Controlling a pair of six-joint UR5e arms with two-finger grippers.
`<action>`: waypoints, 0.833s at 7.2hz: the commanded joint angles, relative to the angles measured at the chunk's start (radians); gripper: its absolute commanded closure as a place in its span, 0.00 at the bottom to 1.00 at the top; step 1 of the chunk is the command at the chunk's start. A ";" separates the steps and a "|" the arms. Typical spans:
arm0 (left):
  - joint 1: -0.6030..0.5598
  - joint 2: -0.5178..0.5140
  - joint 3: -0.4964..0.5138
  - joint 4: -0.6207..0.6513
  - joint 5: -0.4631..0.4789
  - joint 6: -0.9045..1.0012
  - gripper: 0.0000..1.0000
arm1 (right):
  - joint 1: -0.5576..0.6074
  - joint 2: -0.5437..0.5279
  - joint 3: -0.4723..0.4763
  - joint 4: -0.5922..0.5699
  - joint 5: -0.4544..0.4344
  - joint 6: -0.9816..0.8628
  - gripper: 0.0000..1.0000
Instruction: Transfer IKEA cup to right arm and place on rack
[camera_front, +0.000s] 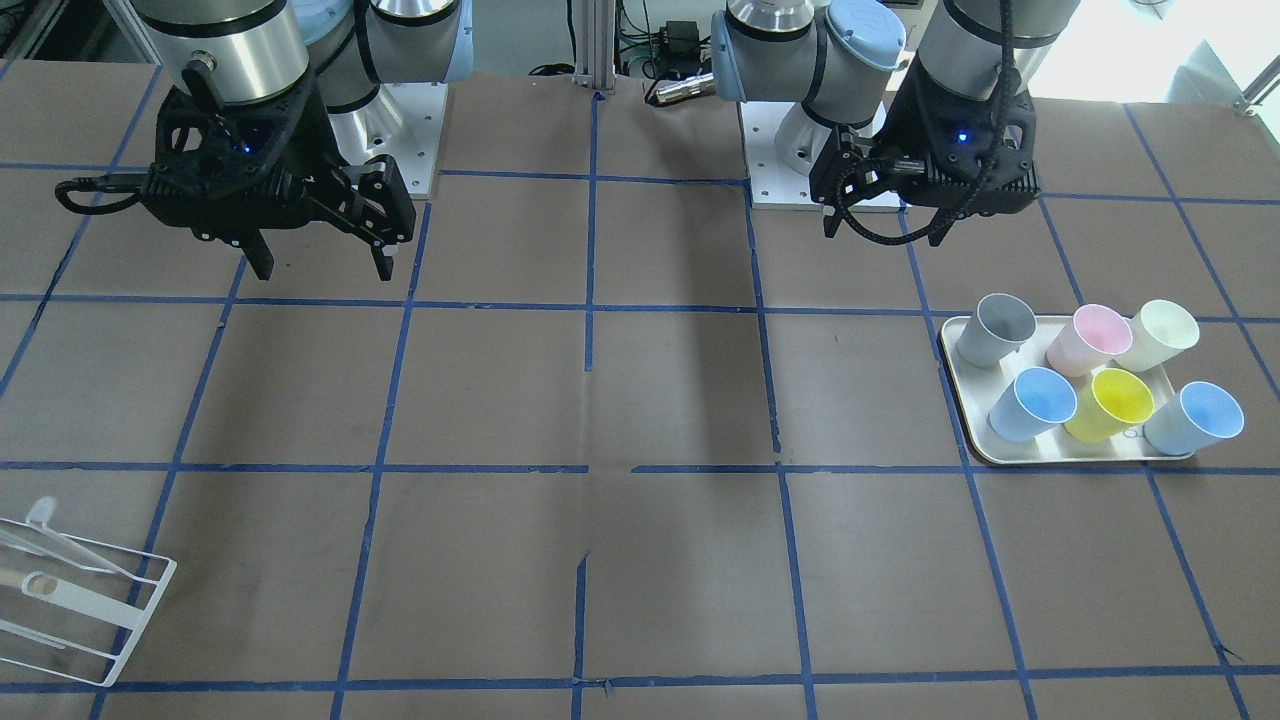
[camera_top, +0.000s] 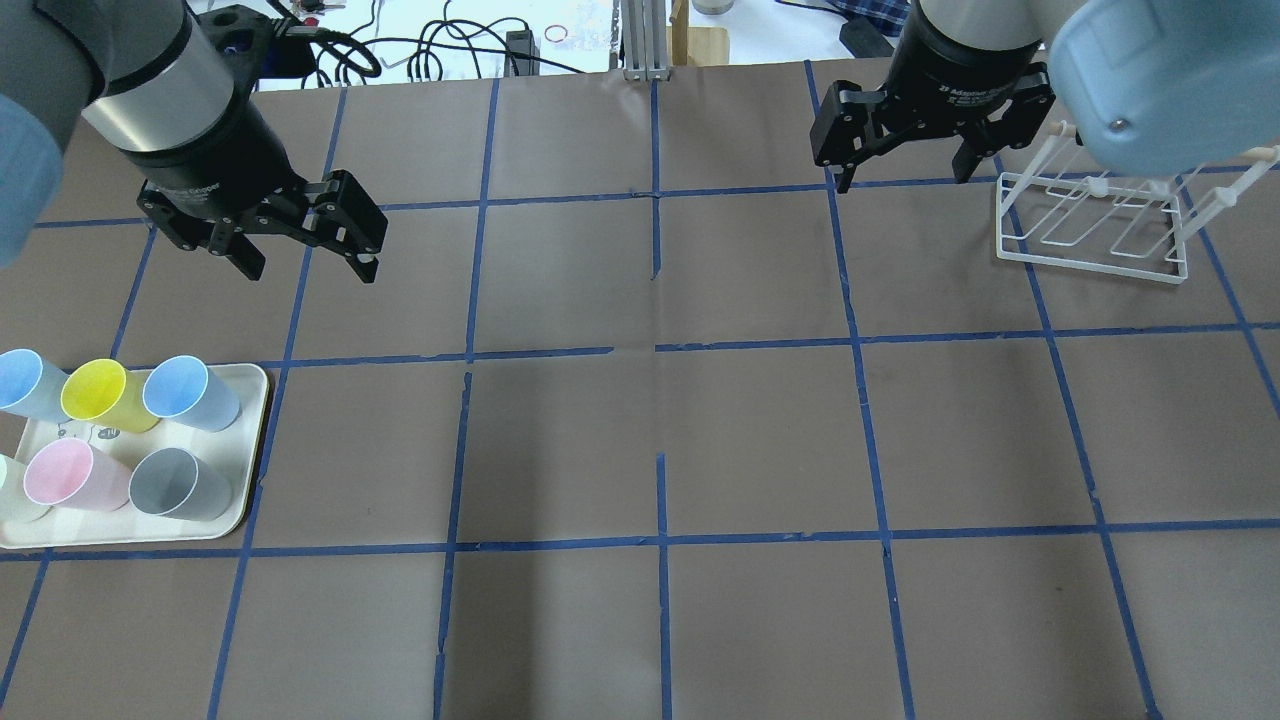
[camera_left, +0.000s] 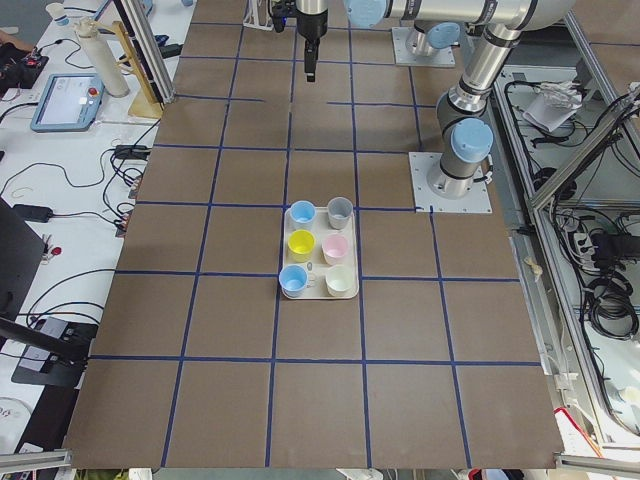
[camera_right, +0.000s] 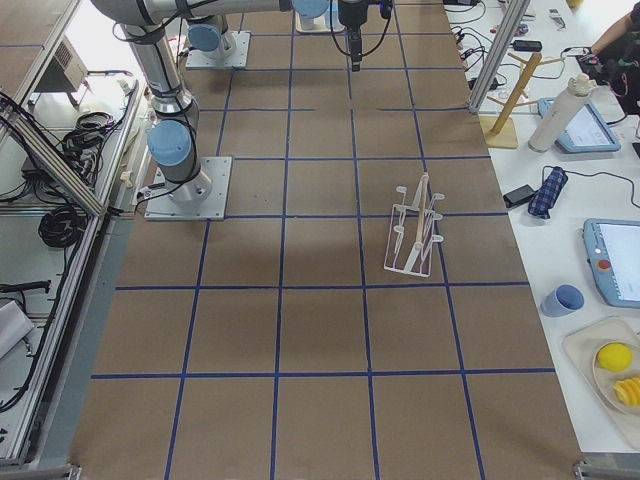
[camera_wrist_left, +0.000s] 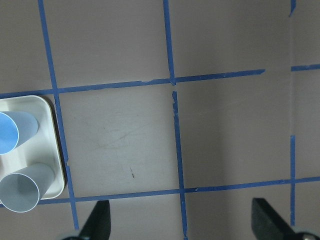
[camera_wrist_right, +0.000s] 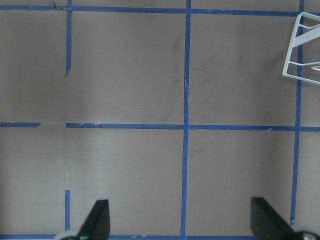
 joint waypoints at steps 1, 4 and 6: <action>0.006 -0.004 0.000 -0.001 -0.002 0.010 0.00 | -0.001 0.000 0.000 0.000 0.000 0.001 0.00; 0.053 -0.007 -0.002 -0.009 -0.011 0.012 0.00 | -0.001 0.000 0.002 0.000 0.000 -0.004 0.00; 0.116 -0.013 -0.003 -0.007 -0.011 0.038 0.00 | -0.003 0.000 0.000 0.003 -0.002 -0.005 0.00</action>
